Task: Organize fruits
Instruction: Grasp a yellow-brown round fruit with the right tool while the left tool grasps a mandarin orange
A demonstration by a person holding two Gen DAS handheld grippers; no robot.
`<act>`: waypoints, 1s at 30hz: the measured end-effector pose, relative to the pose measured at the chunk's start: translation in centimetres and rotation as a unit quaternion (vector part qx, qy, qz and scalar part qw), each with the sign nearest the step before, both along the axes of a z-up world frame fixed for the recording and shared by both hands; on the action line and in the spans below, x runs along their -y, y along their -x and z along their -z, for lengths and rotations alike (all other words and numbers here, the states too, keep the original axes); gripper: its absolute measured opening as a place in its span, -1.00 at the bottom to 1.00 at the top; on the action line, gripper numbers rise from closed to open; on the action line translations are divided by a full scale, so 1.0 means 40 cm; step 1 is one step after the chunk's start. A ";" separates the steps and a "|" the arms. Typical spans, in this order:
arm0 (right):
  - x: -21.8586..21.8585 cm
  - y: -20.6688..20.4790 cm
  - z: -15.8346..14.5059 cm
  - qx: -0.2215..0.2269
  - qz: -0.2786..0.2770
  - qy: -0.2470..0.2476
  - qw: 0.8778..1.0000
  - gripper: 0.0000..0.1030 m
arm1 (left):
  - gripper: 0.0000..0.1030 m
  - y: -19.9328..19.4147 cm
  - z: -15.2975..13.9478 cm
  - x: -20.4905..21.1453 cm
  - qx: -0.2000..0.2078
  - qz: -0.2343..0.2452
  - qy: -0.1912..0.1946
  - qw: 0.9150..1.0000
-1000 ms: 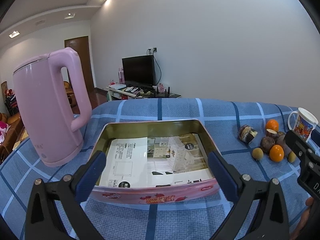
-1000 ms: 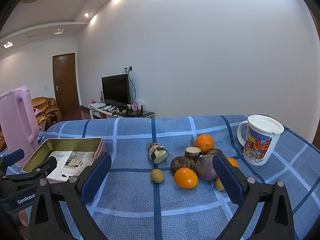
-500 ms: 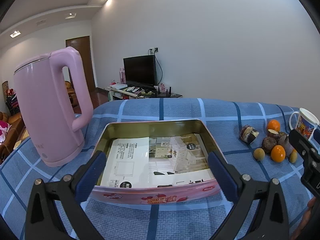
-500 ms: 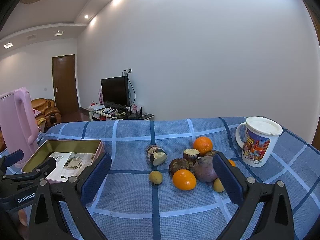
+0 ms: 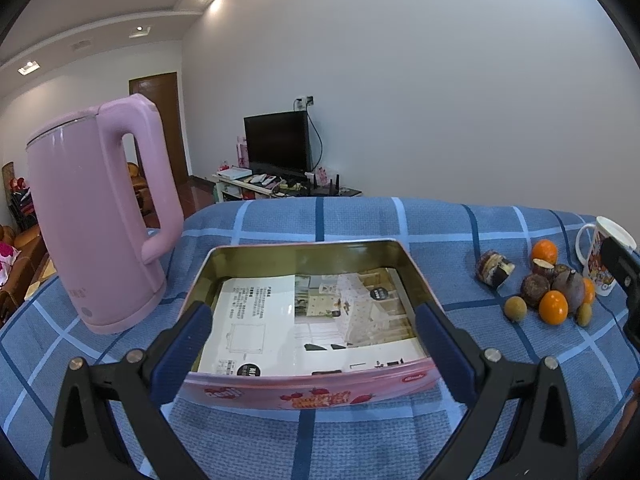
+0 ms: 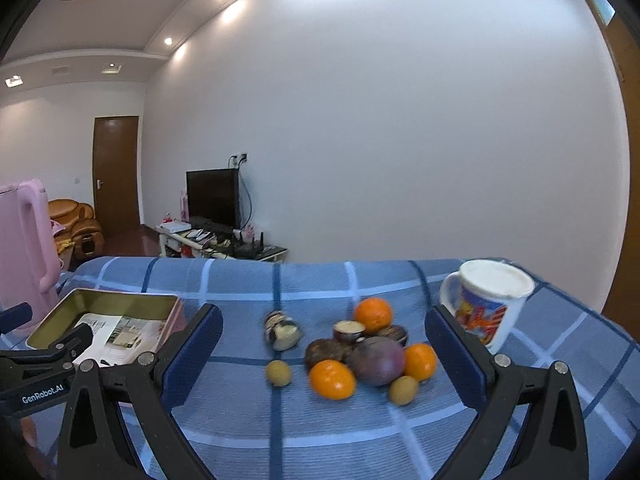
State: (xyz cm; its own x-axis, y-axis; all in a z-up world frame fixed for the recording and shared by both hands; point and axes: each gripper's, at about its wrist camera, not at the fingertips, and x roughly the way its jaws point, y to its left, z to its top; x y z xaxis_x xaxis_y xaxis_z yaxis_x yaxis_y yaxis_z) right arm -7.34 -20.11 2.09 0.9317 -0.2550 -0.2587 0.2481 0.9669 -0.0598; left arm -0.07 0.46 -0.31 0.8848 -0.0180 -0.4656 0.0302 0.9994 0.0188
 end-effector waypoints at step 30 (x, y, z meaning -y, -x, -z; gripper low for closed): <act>0.293 0.050 0.033 -0.075 0.027 -0.037 0.996 0.55 | 1.00 0.017 0.006 0.050 -0.011 0.059 0.013 0.998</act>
State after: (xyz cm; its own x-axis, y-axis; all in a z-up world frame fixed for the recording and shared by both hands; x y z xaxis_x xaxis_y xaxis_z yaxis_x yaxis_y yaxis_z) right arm -9.36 -31.83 0.79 0.8663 -0.2782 -0.4149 0.2932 0.9556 -0.0287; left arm -0.75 -1.55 -0.54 0.8652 -0.1335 -0.4833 0.1472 0.9891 -0.0097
